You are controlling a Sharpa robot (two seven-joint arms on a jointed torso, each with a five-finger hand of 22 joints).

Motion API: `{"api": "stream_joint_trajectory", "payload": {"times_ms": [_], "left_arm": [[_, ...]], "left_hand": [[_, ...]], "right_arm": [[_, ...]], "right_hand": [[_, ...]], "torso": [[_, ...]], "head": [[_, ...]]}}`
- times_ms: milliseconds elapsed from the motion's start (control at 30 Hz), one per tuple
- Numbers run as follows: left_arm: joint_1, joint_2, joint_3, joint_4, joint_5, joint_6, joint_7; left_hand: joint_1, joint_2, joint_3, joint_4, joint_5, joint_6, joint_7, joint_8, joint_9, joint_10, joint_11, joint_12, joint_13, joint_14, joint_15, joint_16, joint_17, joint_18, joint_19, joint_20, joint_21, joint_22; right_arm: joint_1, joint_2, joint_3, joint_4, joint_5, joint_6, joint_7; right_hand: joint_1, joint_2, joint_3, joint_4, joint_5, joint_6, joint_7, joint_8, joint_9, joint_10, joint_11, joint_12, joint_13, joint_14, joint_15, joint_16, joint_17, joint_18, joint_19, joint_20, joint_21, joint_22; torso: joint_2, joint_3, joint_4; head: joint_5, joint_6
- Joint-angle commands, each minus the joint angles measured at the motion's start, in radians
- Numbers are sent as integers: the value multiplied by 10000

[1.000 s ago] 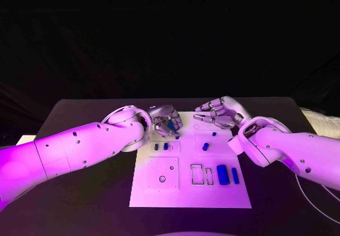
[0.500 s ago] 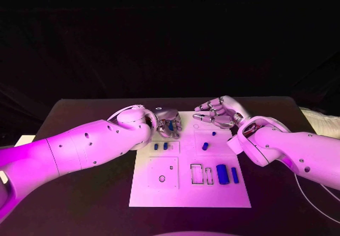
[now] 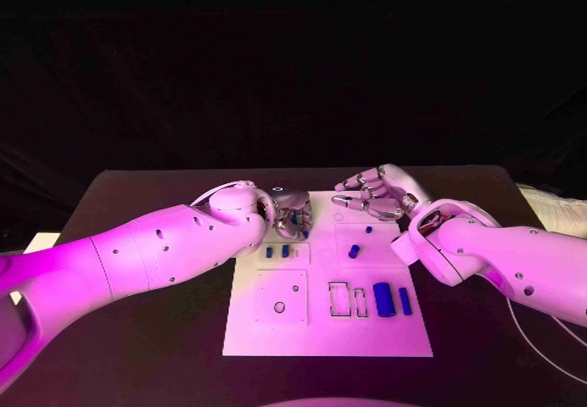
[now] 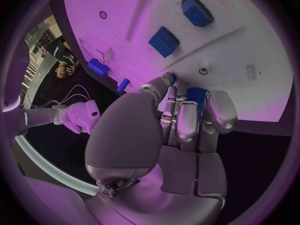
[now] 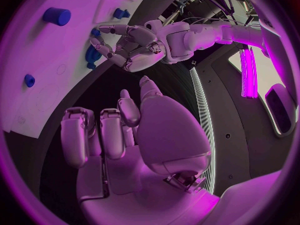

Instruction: Assemble the parts on the task board

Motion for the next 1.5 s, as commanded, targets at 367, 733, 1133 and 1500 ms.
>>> {"api": "stream_joint_trajectory", "payload": {"times_ms": [367,733,1133,1500], "left_arm": [[-14,157,-32,-143,-168,537,-92],[-50,220,-60,-277,-103,242,17],[-94,-99,21,-65,367,-945,97],[-91,-846,320,734,1338,-1420,-19]], "left_hand": [[-15,112,150,-26,-9,235,-19,-69,-56,256,-22,-156,-66,200,-66,-65,-142,-116,107,-39,215,169],[91,462,649,-270,4,785,-36,-67,-125,864,-104,-446,-143,207,-137,12,-267,-164,163,-99,471,431],[159,498,1020,-616,8,1017,-1,-117,-167,1183,-120,-637,-138,180,-156,-59,-581,-212,232,-135,706,646],[0,411,1075,-675,-8,1037,16,-188,-207,1216,-99,-770,-149,177,-140,-38,-634,-214,231,-126,720,675]], "right_arm": [[-6,18,0,15,-52,46,49],[-6,24,0,17,-53,51,56],[-6,7,0,11,-53,47,49],[-8,1,0,-48,-53,46,50]], "right_hand": [[-85,31,-45,-8,60,-5,-3,-5,16,12,-79,29,-9,507,-89,-56,45,109,-67,10,-42,780],[-80,40,-43,-11,65,-2,-4,-4,19,21,-81,49,4,510,-90,-49,59,107,-62,9,-39,786],[-80,40,-43,-11,65,-2,-4,-4,19,21,-81,49,4,510,-90,-49,59,107,-62,9,-39,786],[-80,40,-43,-11,65,-2,-4,-4,19,21,-81,49,4,510,-90,-49,59,107,-62,9,-39,786]], "torso": [[-10,7,7],[-8,8,5],[-13,9,11],[-32,15,36]], "head": [[-12,-9],[-33,-1],[-69,-7],[-49,44]]}}
